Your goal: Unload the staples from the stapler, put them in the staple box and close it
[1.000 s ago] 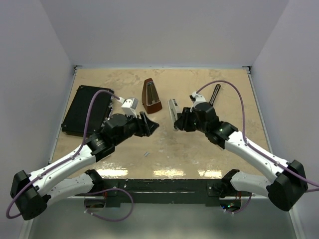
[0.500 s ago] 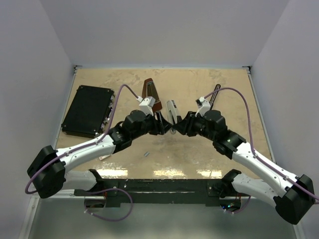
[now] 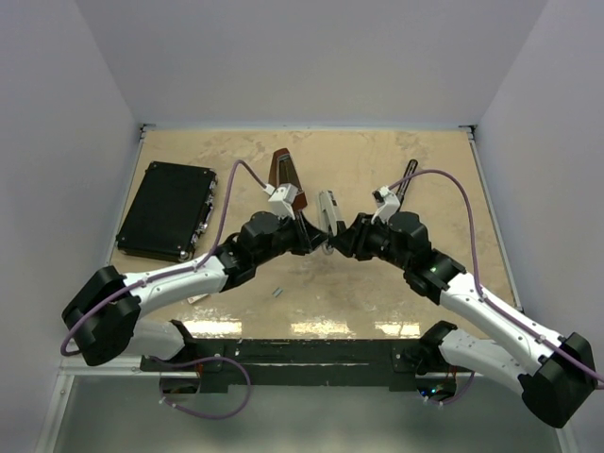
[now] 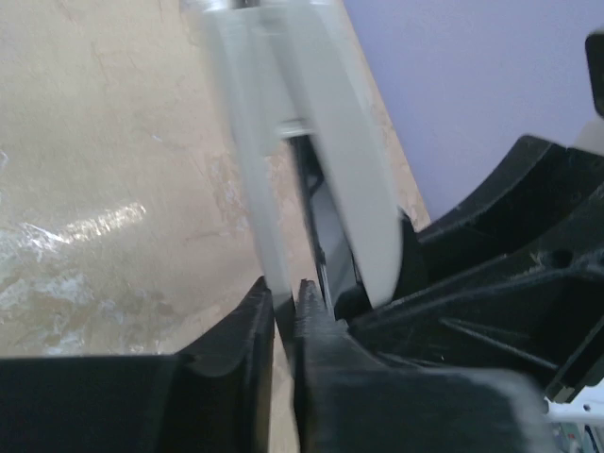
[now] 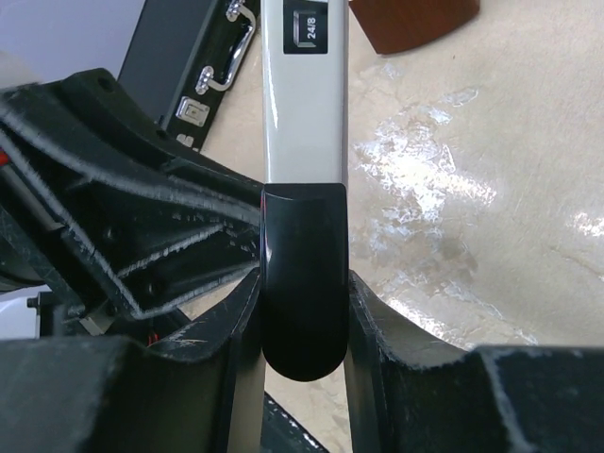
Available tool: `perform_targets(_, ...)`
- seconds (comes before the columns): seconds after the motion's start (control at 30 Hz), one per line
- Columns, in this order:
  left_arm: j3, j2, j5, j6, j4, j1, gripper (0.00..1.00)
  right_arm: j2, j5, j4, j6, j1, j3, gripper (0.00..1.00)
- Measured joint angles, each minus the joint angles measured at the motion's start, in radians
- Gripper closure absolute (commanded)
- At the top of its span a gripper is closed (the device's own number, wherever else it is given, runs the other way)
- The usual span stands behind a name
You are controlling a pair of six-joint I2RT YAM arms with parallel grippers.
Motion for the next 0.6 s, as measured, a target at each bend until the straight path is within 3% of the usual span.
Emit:
perform_targets(0.27, -0.088, -0.042, 0.032, -0.014, 0.088, 0.015, 1.0, -0.027, -0.006, -0.068, -0.015, 0.006, 0.009, 0.98)
perform_targets(0.43, -0.2, -0.195, 0.013, 0.032, 0.076, 0.015, 1.0, -0.034, -0.042, -0.163, -0.042, 0.03, 0.072, 0.96)
perform_targets(0.6, -0.212, -0.312, -0.023, 0.12, -0.014, 0.015, 1.0, -0.04, -0.044, -0.218, -0.077, 0.035, 0.145, 0.91)
